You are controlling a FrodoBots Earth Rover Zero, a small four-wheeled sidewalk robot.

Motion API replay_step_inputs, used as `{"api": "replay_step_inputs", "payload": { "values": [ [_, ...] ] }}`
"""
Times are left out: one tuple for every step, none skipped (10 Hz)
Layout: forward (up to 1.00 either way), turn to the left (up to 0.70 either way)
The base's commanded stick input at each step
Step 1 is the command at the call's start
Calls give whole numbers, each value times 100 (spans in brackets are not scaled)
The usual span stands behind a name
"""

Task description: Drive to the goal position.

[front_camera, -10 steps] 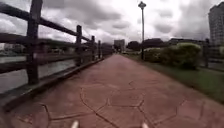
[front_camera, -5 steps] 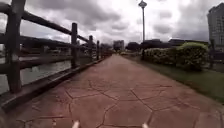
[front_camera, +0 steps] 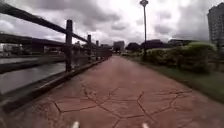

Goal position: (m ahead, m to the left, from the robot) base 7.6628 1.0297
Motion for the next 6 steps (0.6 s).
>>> {"api": "replay_step_inputs", "payload": {
  "values": [
    [70, -5],
    [70, 0],
    [70, 0],
    [70, 0],
    [70, 0],
    [70, 0]
  ]
}}
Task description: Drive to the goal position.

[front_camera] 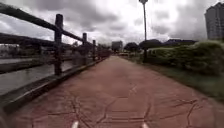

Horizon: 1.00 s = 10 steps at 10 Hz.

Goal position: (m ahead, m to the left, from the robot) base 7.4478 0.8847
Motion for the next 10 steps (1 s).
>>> {"api": "replay_step_inputs", "payload": {
  "values": [
    [70, 0],
    [70, 0],
    [70, 0],
    [70, 0],
    [70, 0],
    [70, 0],
    [70, 0],
    [70, 0],
    [70, -35],
    [70, -35]
  ]
}}
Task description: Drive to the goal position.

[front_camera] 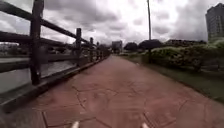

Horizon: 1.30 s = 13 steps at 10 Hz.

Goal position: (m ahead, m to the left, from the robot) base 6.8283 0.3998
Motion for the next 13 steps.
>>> {"api": "replay_step_inputs", "payload": {
  "values": [
    [70, -19],
    [70, 0],
    [70, 0],
    [70, 0],
    [70, 0],
    [70, 0],
    [70, 0],
    [70, 0],
    [70, 0],
    [70, 0],
    [70, 0],
    [70, 0],
    [70, 0]
  ]
}}
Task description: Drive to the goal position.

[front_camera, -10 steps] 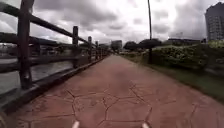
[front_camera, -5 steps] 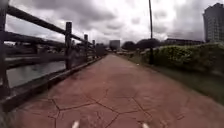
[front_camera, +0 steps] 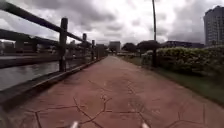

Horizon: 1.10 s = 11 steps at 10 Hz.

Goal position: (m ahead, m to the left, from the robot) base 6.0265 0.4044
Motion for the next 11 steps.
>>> {"api": "replay_step_inputs", "payload": {
  "values": [
    [70, 0],
    [70, 0],
    [70, 0],
    [70, 0],
    [70, 0],
    [70, 0],
    [70, 0],
    [70, -35],
    [70, -16],
    [70, 0],
    [70, 0]
  ]
}}
